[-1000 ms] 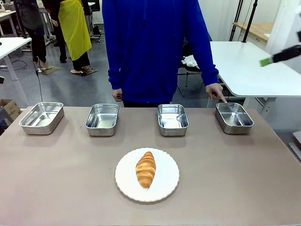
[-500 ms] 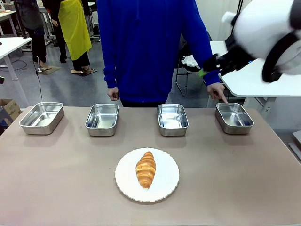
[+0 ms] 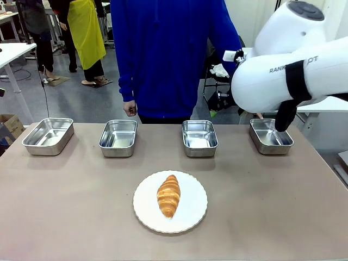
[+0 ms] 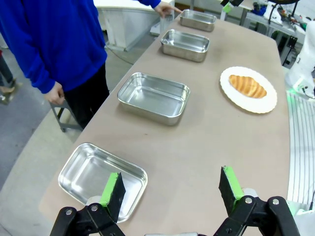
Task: Place the bread in the container.
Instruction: Place the Butter Roll into the Airtight Container indicated by the human.
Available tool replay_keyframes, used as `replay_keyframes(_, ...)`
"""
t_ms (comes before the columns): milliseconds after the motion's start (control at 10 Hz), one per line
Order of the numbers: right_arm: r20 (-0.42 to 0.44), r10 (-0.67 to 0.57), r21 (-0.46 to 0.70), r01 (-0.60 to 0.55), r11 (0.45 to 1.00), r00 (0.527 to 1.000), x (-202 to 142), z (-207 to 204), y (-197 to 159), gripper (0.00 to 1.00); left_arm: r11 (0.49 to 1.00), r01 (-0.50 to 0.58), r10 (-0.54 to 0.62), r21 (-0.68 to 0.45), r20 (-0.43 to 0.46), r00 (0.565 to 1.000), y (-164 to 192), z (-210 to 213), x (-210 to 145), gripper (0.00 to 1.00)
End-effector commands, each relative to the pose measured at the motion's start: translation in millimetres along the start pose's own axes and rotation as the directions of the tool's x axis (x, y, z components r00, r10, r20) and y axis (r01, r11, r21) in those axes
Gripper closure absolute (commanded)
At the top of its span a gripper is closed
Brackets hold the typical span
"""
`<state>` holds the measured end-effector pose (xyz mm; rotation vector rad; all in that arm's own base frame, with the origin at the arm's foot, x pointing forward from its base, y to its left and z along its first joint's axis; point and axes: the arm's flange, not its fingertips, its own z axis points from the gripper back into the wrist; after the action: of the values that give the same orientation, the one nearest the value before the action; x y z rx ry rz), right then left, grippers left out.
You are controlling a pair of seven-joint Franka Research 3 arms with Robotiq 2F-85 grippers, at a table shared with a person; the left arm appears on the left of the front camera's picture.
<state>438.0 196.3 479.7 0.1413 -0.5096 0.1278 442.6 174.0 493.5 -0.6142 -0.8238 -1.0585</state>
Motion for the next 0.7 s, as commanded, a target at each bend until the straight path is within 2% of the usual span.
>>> replay_keyframes(0, 0.048, 0.011, 0.011, -0.012, 1.000, 0.999, 1, 7, -7, 0.00, 1.000, 0.004, -0.004, 0.001, 0.005, 1.000, -1, 1, 1, 0.00)
replay_keyframes(100, 0.048, 0.011, 0.011, -0.012, 1.000, 0.999, 1, 7, -7, 0.00, 1.000, 0.004, -0.004, 0.001, 0.005, 1.000, -1, 1, 1, 0.00)
replay_keyframes(200, 0.013, -0.004, 0.007, 0.004, 1.000, 1.000, 3, 4, -4, 0.00, 1.000, 0.004, -0.004, 0.001, 0.005, 1.000, -1, 1, 1, 0.00)
replay_keyframes(400, -0.020, -0.052, 0.027, 0.053, 0.998, 0.998, -5, 20, 83, 0.00, 1.000, 0.004, -0.004, 0.001, 0.005, 1.000, -1, 1, 1, 0.00)
replay_keyframes(600, -0.143, -0.106, 0.045, 0.113, 0.993, 0.984, -10, 6, 136, 0.00, 1.000, 0.004, -0.004, 0.001, 0.005, 1.000, -1, 1, 1, 0.00)
